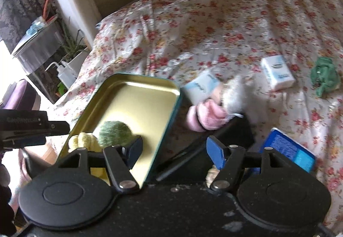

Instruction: Organize soft objects

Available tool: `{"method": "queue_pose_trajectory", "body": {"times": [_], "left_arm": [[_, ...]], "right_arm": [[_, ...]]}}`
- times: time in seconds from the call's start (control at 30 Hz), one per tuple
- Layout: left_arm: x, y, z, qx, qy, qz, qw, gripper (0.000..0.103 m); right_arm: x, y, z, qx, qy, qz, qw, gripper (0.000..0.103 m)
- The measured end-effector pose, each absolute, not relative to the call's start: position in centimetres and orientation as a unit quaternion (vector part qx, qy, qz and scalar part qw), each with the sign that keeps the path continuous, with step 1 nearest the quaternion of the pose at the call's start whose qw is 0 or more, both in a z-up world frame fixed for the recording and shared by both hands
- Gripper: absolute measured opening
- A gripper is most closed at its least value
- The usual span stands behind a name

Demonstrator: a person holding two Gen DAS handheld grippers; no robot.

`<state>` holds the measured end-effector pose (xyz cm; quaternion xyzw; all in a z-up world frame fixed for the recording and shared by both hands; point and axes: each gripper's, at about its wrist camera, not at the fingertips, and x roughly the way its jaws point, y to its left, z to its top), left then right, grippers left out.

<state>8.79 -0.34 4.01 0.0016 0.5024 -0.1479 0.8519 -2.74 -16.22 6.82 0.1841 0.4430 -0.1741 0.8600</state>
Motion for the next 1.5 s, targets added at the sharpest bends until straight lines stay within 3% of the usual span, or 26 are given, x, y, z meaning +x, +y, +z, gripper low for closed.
{"method": "queue_pose_trajectory", "body": {"times": [0.6, 0.83, 1.0, 1.5], "left_arm": [[6.8, -4.0, 3.6, 0.057, 0.496, -0.188, 0.846, 0.059], [6.5, -5.0, 3.3, 0.067, 0.501, -0.192, 0.842, 0.059], [6.4, -5.7, 3.2, 0.07, 0.502, -0.193, 0.84, 0.059], [5.6, -6.4, 3.3, 0.074, 0.509, -0.225, 0.828, 0.06]], "right_arm": [[-9.7, -24.4, 5.6, 0.204, 0.44, -0.28, 0.828, 0.069], [-10.3, -22.8, 4.9, 0.178, 0.458, -0.221, 0.843, 0.072], [-9.3, -19.9, 4.4, 0.124, 0.467, -0.172, 0.859, 0.081], [-4.9, -18.4, 1.1, 0.036, 0.531, -0.103, 0.841, 0.081]]}}
